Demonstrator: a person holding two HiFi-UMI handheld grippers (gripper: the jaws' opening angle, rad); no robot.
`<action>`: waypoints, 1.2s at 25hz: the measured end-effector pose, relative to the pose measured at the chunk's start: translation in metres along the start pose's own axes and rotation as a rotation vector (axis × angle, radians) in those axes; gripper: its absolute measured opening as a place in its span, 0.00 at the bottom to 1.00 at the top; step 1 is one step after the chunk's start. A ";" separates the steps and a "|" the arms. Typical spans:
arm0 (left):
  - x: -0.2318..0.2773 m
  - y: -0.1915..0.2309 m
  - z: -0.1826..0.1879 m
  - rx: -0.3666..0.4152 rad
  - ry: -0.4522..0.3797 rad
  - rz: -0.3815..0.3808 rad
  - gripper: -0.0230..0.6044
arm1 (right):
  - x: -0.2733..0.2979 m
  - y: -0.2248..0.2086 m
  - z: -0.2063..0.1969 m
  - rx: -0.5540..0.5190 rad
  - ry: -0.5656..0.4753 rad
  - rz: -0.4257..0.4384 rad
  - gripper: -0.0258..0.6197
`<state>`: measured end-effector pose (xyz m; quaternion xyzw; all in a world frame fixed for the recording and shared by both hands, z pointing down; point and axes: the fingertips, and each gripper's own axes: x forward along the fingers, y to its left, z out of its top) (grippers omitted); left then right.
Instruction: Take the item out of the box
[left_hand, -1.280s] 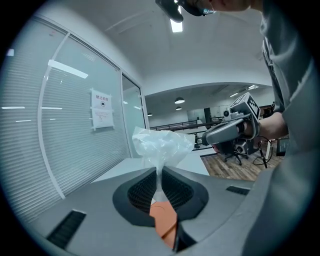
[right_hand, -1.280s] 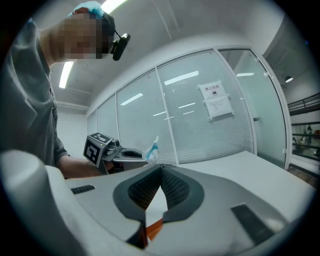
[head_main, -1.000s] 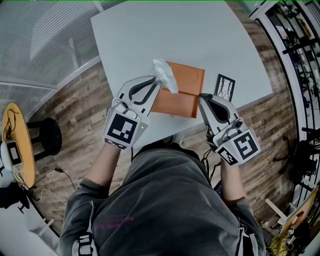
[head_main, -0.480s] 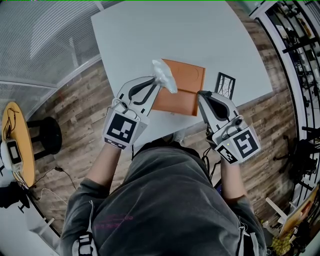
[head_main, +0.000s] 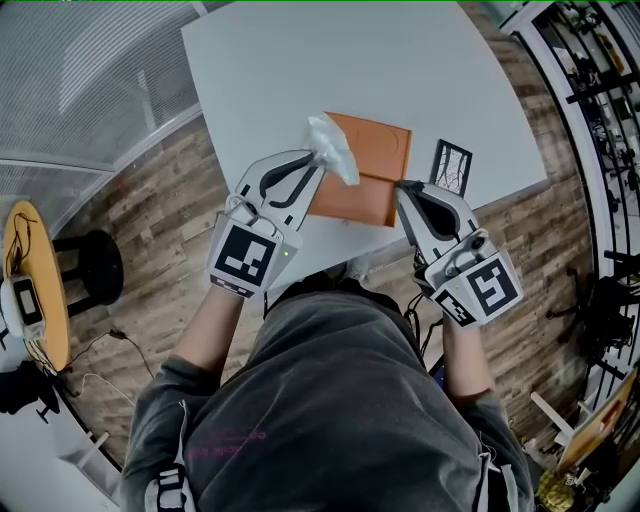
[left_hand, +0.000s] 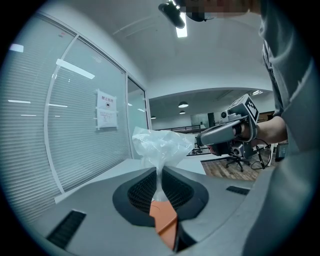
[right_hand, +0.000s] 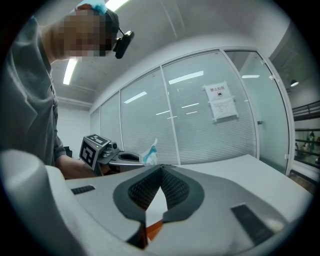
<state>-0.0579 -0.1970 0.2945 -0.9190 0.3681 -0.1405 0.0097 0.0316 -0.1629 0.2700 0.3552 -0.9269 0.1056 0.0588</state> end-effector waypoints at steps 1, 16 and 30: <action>0.000 0.000 0.000 0.001 0.001 -0.001 0.09 | 0.001 0.000 0.000 0.001 0.001 0.000 0.04; 0.001 -0.001 0.000 0.005 -0.001 -0.011 0.09 | 0.005 0.000 -0.004 0.012 0.008 0.005 0.04; 0.006 -0.006 0.005 0.005 -0.001 -0.014 0.09 | -0.001 -0.005 -0.004 0.020 0.003 0.013 0.04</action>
